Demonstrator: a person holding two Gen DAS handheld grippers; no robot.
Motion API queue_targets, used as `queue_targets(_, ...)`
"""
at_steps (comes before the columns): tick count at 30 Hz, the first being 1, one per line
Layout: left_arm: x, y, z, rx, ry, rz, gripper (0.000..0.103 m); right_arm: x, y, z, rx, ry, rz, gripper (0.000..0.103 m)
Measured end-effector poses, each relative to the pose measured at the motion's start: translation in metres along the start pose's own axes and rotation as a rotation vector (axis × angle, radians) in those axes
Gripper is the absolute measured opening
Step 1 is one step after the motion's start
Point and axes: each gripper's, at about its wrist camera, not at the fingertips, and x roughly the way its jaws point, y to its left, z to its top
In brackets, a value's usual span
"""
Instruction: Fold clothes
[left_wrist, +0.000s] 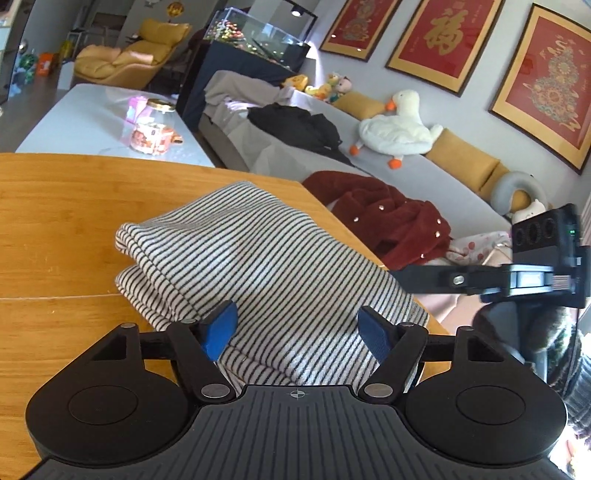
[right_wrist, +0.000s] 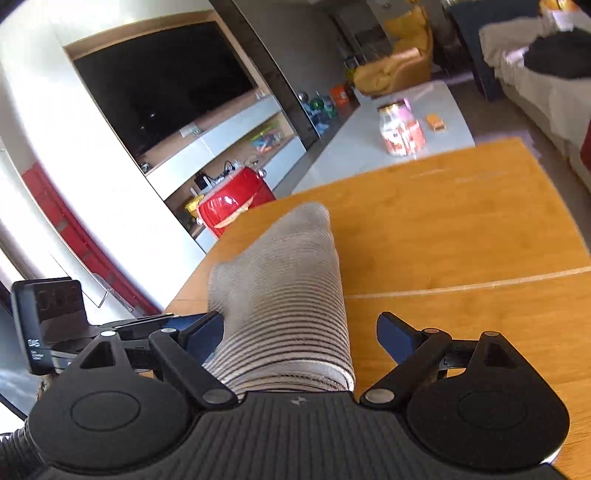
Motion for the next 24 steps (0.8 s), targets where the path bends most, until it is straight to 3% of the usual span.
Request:
queue_targets(2, -0.002, 0.004, -0.001, -0.009, 0.005, -0.005, 0.077, 0.015, -0.003, -0.005, 0.068, 0.044, 0.057, 0.071)
queue_targets(4, -0.004, 0.008, -0.002, -0.022, 0.012, 0.004, 0.077, 0.007, 0.014, -0.003, 0.026, 0.017, 0.091, 0.06)
queue_targets(7, -0.008, 0.014, -0.003, -0.051, 0.02, 0.022, 0.085, -0.009, 0.04, 0.001, -0.056, -0.02, 0.122, 0.054)
queue_targets(11, -0.003, 0.024, -0.01, -0.097, 0.071, 0.05, 0.091, -0.009, 0.037, -0.008, -0.124, 0.027, -0.014, 0.053)
queue_targets(14, 0.007, 0.03, -0.019, -0.155, 0.082, 0.009, 0.089, -0.011, 0.03, -0.015, -0.142, 0.027, -0.077, 0.055)
queue_targets(17, 0.007, 0.02, -0.012, -0.108, 0.074, 0.025, 0.089, -0.015, 0.025, -0.021, -0.162, 0.022, -0.134, 0.056)
queue_targets(22, -0.027, 0.004, 0.01, -0.005, -0.057, 0.143, 0.087, -0.016, 0.035, -0.029, -0.248, 0.002, -0.194, 0.059)
queue_targets(24, -0.045, -0.003, 0.019, 0.0, -0.118, 0.125, 0.087, -0.017, 0.037, -0.031, -0.26, -0.006, -0.2, 0.061)
